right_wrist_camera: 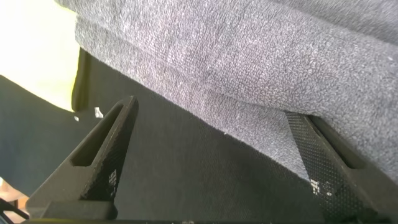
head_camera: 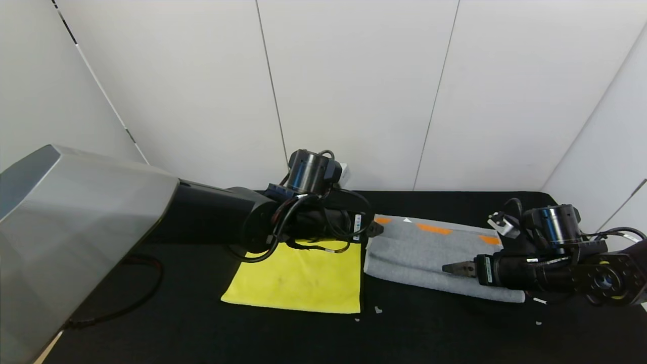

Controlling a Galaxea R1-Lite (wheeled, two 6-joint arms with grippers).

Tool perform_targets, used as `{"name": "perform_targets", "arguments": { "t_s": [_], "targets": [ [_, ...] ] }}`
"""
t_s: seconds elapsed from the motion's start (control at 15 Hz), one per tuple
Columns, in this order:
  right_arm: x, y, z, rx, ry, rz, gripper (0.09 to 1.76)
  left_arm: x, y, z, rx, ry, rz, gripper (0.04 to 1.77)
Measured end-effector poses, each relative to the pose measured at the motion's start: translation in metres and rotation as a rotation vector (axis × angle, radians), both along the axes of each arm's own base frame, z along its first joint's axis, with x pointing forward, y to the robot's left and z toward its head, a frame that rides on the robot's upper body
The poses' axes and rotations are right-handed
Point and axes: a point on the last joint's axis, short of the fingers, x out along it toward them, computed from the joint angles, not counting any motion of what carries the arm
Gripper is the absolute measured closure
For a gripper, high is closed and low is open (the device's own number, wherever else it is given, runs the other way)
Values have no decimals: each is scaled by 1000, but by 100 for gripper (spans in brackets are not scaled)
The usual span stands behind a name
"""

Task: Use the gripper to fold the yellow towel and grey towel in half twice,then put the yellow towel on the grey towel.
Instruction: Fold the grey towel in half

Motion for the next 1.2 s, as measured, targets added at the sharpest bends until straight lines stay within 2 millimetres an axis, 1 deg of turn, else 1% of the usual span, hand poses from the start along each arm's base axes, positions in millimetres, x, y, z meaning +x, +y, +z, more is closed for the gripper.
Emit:
{"name": "perform_targets", "arguments": {
  "t_s": [0.13, 0.4, 0.53, 0.73, 0.93, 1.07, 1.2],
  "targets": [
    [7, -1, 5, 1, -26, -3, 15, 0, 0, -1, 1, 1, 0, 9],
    [34, -5, 13, 5, -69, -20, 14, 0, 0, -1, 2, 3, 3, 9],
    [49, -6, 13, 6, -85, -28, 14, 0, 0, -3, 3, 5, 2, 9],
    [69, -11, 7, 7, -99, -43, 14, 0, 0, -4, 7, 8, 1, 9],
    [75, -14, 1, 6, -90, -53, 14, 1, 0, -6, 10, 12, 2, 9],
    [73, -14, 3, 6, -93, -52, 14, 1, 0, -6, 10, 12, 1, 9],
    [66, -14, 11, 6, -103, -52, 14, 0, 0, -5, 7, 9, 1, 9]
  ]
}}
